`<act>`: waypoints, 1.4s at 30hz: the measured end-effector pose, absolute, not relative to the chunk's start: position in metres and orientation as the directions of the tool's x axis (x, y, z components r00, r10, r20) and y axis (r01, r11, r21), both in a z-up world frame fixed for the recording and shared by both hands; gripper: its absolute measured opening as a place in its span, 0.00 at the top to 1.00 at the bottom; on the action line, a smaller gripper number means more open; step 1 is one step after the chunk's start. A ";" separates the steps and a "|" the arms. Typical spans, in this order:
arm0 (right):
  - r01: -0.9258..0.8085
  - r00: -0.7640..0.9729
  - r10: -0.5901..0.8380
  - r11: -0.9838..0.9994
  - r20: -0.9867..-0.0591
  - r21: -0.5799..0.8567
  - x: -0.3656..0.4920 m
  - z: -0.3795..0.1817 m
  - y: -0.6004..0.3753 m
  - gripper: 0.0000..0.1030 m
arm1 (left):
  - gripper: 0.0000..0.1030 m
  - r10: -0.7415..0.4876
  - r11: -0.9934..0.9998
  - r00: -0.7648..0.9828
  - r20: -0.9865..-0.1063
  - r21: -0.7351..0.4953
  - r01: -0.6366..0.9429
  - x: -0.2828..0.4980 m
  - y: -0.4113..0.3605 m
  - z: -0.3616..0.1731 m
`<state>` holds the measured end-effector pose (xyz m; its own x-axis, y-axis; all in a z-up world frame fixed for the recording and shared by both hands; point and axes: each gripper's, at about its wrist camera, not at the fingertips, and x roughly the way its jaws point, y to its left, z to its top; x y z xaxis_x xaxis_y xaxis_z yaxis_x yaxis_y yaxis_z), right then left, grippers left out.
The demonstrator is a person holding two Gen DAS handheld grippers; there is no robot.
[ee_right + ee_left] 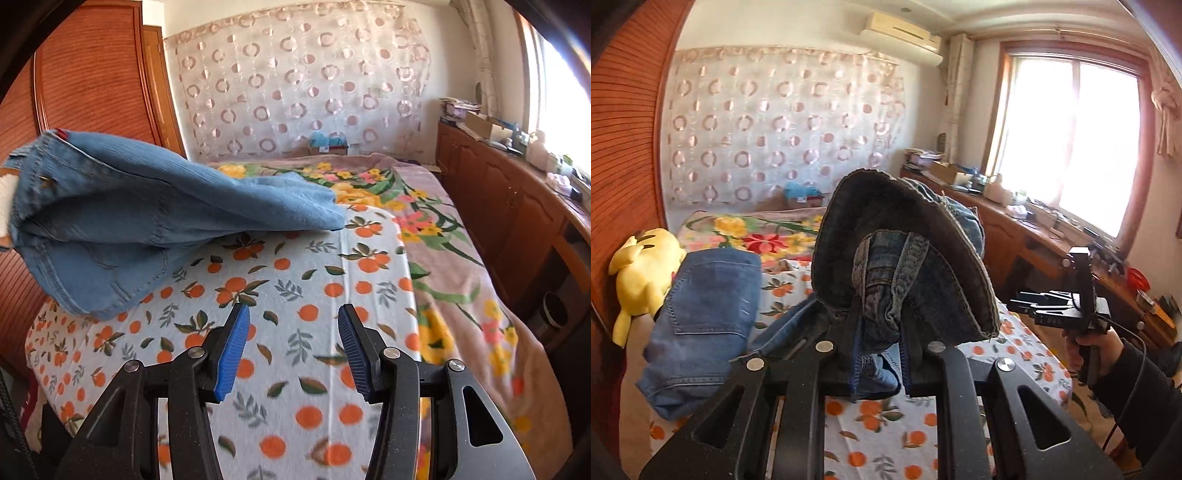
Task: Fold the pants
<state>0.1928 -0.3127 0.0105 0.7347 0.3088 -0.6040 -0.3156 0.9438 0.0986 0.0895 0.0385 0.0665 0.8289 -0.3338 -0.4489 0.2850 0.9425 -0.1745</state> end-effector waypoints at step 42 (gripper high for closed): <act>-0.276 0.879 0.173 0.945 -0.445 -0.177 0.212 0.137 -0.326 0.98 | 0.83 -0.309 0.951 0.888 -0.341 -0.136 0.279 0.114 0.047 0.144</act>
